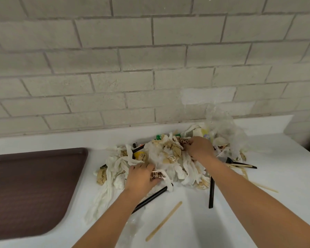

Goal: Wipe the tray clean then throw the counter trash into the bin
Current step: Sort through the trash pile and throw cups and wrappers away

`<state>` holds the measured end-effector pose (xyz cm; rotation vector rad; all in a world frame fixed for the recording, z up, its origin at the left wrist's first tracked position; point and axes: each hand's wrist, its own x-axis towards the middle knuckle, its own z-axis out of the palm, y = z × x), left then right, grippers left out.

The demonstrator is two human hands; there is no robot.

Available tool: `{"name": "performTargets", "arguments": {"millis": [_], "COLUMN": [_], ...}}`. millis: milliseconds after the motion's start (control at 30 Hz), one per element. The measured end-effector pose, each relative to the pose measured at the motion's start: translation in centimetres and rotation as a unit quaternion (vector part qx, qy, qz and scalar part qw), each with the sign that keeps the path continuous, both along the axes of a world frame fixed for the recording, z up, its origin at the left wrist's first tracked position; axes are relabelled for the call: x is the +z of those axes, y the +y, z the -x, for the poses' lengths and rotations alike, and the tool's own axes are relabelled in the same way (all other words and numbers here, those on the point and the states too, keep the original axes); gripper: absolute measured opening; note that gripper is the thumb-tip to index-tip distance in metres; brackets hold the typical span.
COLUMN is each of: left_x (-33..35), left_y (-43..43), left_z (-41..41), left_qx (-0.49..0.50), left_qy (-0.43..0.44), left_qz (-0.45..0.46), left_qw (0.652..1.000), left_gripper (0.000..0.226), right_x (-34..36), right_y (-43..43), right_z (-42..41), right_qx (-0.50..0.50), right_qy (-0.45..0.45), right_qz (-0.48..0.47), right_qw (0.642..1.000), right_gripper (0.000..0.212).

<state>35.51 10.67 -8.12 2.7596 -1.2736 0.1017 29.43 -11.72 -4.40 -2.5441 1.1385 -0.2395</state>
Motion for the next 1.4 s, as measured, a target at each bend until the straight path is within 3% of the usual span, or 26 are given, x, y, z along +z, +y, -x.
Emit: {"name": "performTargets", "arguments": {"millis": [233, 467, 567, 767, 900, 1100, 1233, 1400], "left_x": [4.0, 7.8, 9.5, 11.3, 11.2, 6.2, 1.4, -7.4], "left_y": [1.4, 2.3, 2.6, 1.3, -2.0, -7.8, -10.6, -13.1], "left_z": [1.1, 3.0, 5.4, 13.7, 23.0, 40.4, 50.4, 57.8], "left_qx": [0.019, 0.043, 0.049, 0.004, -0.048, -0.153, -0.182, -0.183], "left_qy": [0.142, 0.188, 0.186, 0.207, 0.307, 0.469, 0.528, 0.522], "left_qz": [0.094, 0.099, 0.112, 0.233, 0.277, 0.234, 0.195, 0.118], "left_qw": [0.985, 0.976, 0.975, 0.95, 0.909, 0.838, 0.807, 0.825], "left_gripper": [0.058, 0.055, 0.05, 0.04, 0.035, 0.037, 0.042, 0.043], "right_x": [4.0, 8.2, 9.4, 6.9, 3.6, -1.9, -6.1, -12.7], "right_y": [1.0, 2.8, 3.9, 3.9, 3.1, 2.1, 0.9, -0.3], "right_z": [2.3, 7.5, 12.2, 25.0, 35.3, 50.5, 58.6, 65.2], "right_qx": [-0.013, -0.012, -0.019, -0.084, -0.156, -0.224, -0.231, -0.272], "right_qy": [-0.244, -0.466, -0.513, -0.541, -0.519, -0.496, -0.475, -0.424], "right_qz": [-0.068, -0.188, -0.22, -0.323, -0.326, -0.286, -0.269, -0.272], "right_qw": [0.967, 0.865, 0.83, 0.772, 0.775, 0.789, 0.806, 0.82], "right_gripper": [0.02, 0.026, 0.019, 0.005, 0.003, 0.009, 0.017, 0.02]}}
